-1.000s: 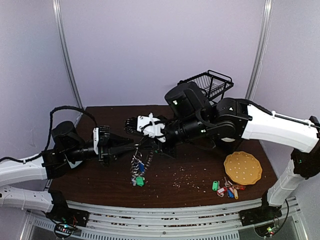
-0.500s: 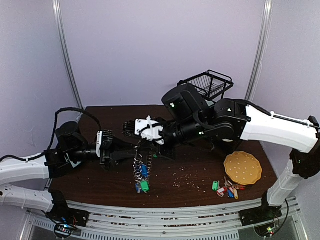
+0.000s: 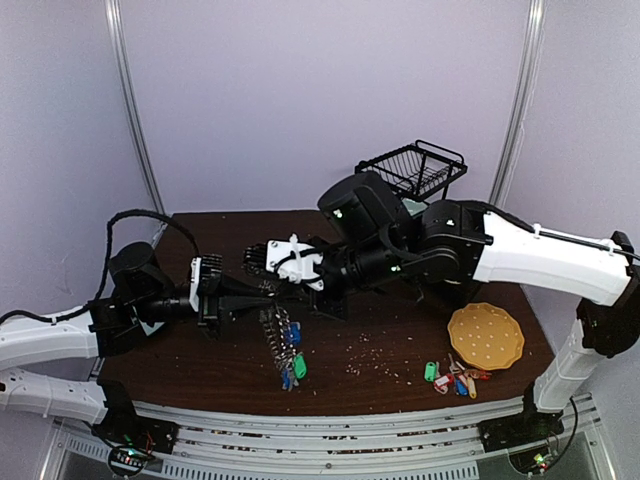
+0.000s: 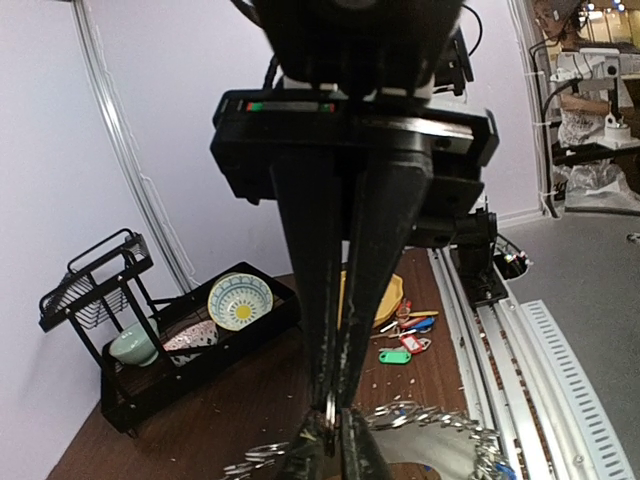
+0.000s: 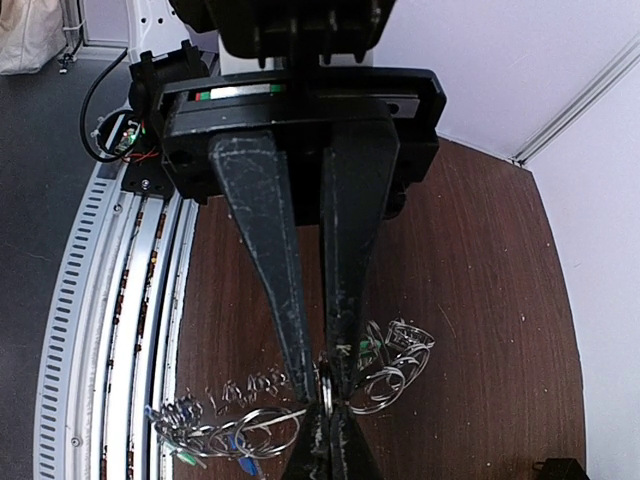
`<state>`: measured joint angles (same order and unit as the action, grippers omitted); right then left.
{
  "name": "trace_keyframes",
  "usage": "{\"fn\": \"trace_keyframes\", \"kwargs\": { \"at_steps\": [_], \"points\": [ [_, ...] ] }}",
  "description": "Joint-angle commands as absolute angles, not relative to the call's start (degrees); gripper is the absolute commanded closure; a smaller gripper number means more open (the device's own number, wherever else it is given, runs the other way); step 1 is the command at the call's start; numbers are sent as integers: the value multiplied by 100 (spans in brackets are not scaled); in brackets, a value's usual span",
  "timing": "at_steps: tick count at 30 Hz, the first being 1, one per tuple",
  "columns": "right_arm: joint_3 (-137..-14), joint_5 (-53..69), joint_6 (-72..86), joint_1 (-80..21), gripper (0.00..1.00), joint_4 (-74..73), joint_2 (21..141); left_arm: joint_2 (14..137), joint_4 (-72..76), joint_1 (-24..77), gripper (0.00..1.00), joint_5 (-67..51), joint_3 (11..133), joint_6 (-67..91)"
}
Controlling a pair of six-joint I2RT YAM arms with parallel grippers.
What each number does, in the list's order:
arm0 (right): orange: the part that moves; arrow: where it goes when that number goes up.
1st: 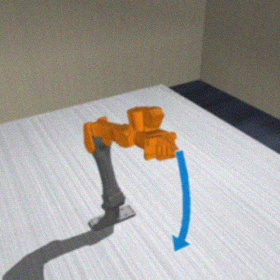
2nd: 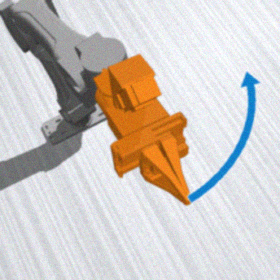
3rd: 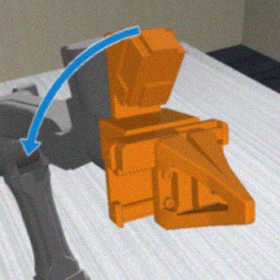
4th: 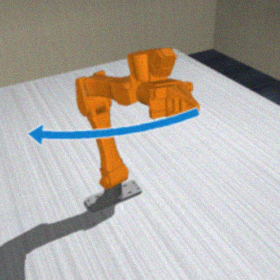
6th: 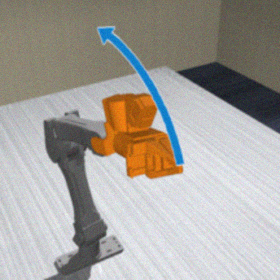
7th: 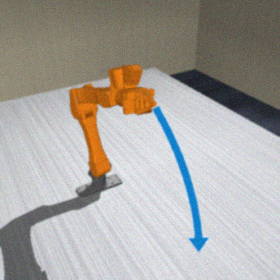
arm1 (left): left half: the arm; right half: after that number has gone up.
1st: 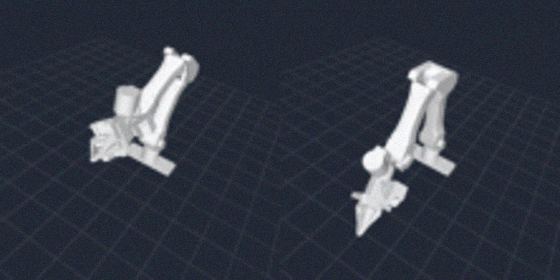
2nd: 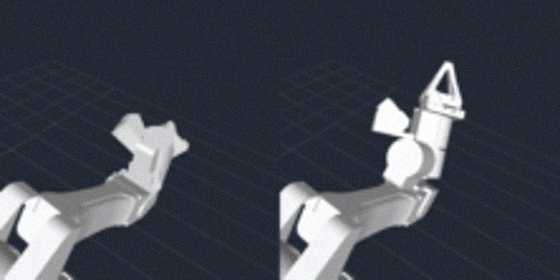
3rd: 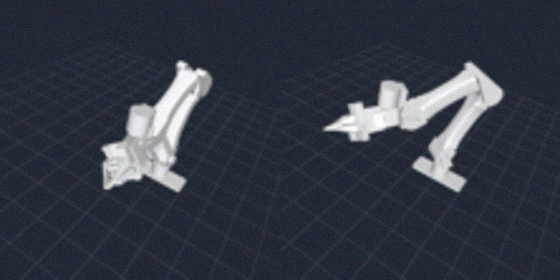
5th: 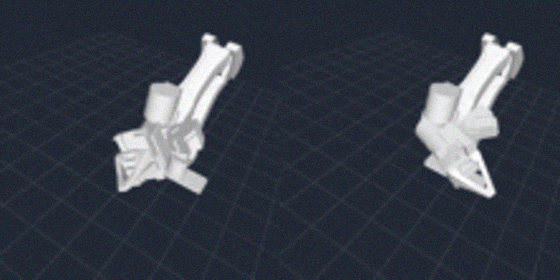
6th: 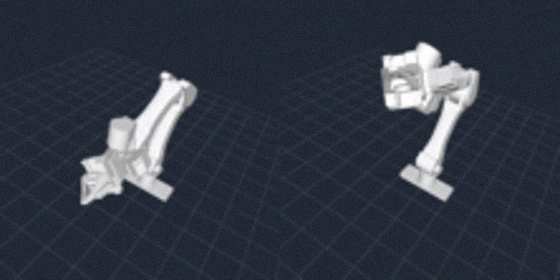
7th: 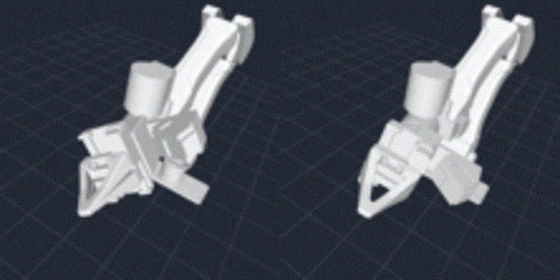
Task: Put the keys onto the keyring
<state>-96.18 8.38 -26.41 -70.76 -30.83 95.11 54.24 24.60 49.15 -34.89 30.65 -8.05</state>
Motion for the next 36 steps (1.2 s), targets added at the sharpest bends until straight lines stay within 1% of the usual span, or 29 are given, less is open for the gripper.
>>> {"fn": "trace_keyframes", "kwargs": {
  "at_steps": [1,4,6,7,8,12,15,18,21,23,25,27,28,30,32,36],
  "points": [
    [-9738,906,-2613,-7119,100,-2761,9502,5330,2723,4936,100,-3306,3111,-785],
    [-9718,890,-2612,-7118,100,-2716,9456,5362,2599,4939,100,-3245,3144,-841],
    [-9648,847,-2635,-7118,100,-2652,9386,5407,2487,4931,96,-3176,3202,-864],
    [-9635,844,-2637,-7119,100,-2646,9372,5436,2423,4933,96,-3139,3220,-886],
    [-9633,856,-2629,-7114,100,-2646,9357,5454,2366,4943,100,-3098,3244,-905],
    [-9588,941,-2615,-7104,99,-2641,9286,5445,2158,4941,100,-2865,3313,-1046],
    [-9292,1159,-2558,-6952,84,-2472,9008,5185,2322,4942,100,-3479,3180,-1362],
    [-8610,2286,-2354,-6463,72,-2124,8439,4804,2808,4935,100,-4063,2796,-1490],
    [-7889,3143,-1997,-5997,69,-1645,7873,4679,2462,4931,100,-4605,2923,-1837],
    [-7432,3198,-1658,-5834,67,-1344,7573,4748,1953,4931,100,-4946,3171,-2200],
    [-7077,3015,-1325,-5727,64,-1180,7315,4772,1579,4927,100,-5257,3365,-2519],
    [-6741,2336,-898,-5686,63,-1041,7111,4756,1361,4923,100,-5588,3504,-2666],
    [-6541,1761,-648,-5661,62,-996,7036,4755,1222,4928,100,-5738,3600,-2757],
    [-6347,1200,-137,-5534,61,-1072,6937,4811,925,4924,100,-5997,3850,-2854],
    [-6259,694,392,-5350,61,-1367,6909,4900,752,4926,100,-6195,4084,-2850],
    [-6261,-762,1485,-5119,60,-2595,7113,4992,1203,4928,100,-6117,4068,-2498]
  ]
}}
